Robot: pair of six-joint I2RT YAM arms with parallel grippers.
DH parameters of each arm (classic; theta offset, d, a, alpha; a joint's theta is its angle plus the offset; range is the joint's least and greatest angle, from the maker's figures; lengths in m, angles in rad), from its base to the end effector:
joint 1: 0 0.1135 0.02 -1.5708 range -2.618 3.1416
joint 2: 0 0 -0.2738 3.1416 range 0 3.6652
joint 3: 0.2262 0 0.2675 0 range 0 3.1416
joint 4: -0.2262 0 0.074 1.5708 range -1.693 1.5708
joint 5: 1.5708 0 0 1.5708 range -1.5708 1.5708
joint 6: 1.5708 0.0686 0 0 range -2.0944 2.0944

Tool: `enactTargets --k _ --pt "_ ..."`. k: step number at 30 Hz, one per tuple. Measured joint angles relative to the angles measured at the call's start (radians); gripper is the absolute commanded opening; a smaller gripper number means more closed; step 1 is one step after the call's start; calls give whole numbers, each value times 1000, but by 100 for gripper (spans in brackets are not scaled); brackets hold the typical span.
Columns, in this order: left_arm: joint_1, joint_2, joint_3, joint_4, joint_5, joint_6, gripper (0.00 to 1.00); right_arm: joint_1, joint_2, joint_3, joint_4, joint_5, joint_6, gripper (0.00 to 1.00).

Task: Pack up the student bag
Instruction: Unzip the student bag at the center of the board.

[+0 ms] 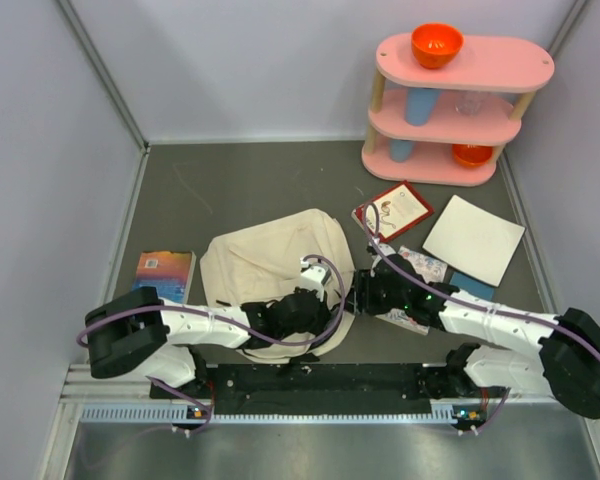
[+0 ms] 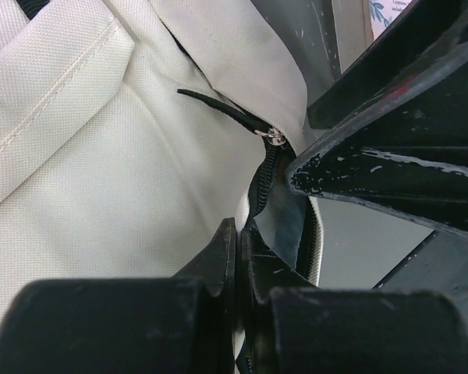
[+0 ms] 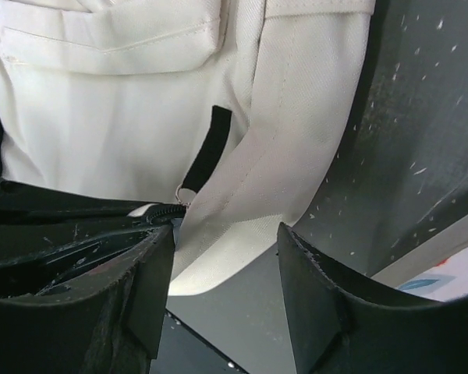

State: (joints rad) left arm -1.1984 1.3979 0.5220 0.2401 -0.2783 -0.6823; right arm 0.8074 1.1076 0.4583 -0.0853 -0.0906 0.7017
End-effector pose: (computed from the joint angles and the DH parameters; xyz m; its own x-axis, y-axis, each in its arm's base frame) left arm 0.1262 -0.2712 0.1383 -0.6817 0.0789 -0.7273 0.4965 0.7801 -0.3807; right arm 0.1664 0.1829 0.1532 -0.8484 0.0433 -0.5276 -0.2858 0.8014 0.5254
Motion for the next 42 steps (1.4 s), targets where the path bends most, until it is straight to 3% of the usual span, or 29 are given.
enactTargets --k 4,5,7,8,18,30,32,33,34,35,37,42 --pt "0 0 0 -2 0 0 0 25 43 2 3 21 19 34" --pt "0 0 0 -3 0 0 0 35 50 2 3 26 25 24" --pt "0 -1 0 -5 0 0 0 50 55 2 4 30 34 15" --pt "0 -2 0 -6 0 0 0 53 55 2 5 31 36 1" --pt "10 -85 0 -50 -34 9 0 69 65 1 9 101 64 0" --pt "193 -399 -85 -184 -9 49 0 68 80 -1 67 169 104 0" --pt "200 -400 -87 -188 2 60 0 67 80 -6 77 167 103 12" --pt "201 -399 -87 -188 8 66 0 67 80 -8 80 165 104 24" --pt "202 -396 -87 -188 13 76 0 67 79 -14 91 159 101 50" --pt "204 -383 -82 -188 16 87 0 65 77 -20 98 153 101 59" --pt "207 -349 -63 -196 18 110 0 59 74 -25 94 146 103 71" --pt "229 -218 71 -236 50 182 0 52 32 -24 78 138 116 77"
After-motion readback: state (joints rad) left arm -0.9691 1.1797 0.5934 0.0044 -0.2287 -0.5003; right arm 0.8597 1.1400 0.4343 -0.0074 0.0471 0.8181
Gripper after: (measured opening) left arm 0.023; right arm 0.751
